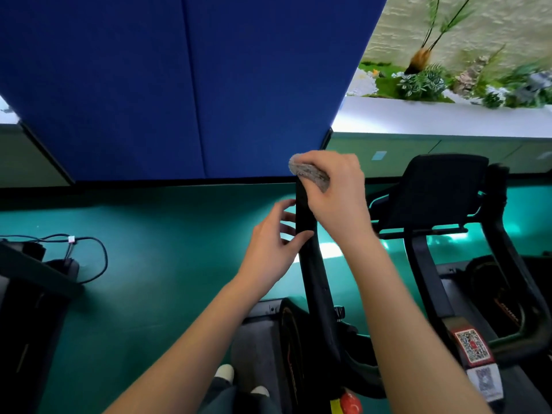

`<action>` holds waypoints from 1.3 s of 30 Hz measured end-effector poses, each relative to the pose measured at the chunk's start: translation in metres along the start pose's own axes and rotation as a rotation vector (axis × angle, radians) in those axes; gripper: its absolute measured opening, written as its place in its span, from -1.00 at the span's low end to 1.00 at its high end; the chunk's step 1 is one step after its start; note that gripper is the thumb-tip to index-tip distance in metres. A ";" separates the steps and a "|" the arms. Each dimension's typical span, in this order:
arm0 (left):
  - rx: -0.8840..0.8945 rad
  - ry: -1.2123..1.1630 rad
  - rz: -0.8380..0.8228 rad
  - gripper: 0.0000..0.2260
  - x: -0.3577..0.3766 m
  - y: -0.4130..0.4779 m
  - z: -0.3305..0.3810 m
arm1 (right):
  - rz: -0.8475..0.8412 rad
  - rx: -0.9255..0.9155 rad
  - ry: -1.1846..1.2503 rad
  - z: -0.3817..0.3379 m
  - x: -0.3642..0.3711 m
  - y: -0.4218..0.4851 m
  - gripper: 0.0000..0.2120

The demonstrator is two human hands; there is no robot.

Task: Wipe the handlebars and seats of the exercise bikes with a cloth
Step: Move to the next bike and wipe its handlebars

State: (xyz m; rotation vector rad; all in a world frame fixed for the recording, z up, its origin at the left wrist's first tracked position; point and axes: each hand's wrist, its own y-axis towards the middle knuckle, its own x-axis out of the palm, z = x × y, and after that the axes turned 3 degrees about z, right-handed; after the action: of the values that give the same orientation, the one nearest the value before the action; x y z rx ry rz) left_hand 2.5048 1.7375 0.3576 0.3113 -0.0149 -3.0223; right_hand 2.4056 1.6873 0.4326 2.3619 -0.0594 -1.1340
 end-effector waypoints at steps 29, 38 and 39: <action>0.000 -0.101 -0.134 -0.52 -0.013 -0.006 -0.014 | 0.177 0.733 0.650 0.020 0.033 -0.029 -0.84; 0.005 -0.121 -0.128 -0.56 -0.013 -0.004 -0.017 | 0.061 0.667 0.522 0.017 0.025 -0.048 -0.79; 0.006 -0.123 -0.128 -0.56 -0.012 -0.002 -0.017 | 0.070 0.653 0.494 0.015 0.023 -0.052 -0.79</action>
State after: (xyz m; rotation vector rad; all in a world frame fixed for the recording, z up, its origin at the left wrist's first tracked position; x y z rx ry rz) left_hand 2.5198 1.7412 0.3430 0.1305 -0.0136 -3.1642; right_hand 2.4005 1.7197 0.3843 3.1201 -0.3835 -0.5043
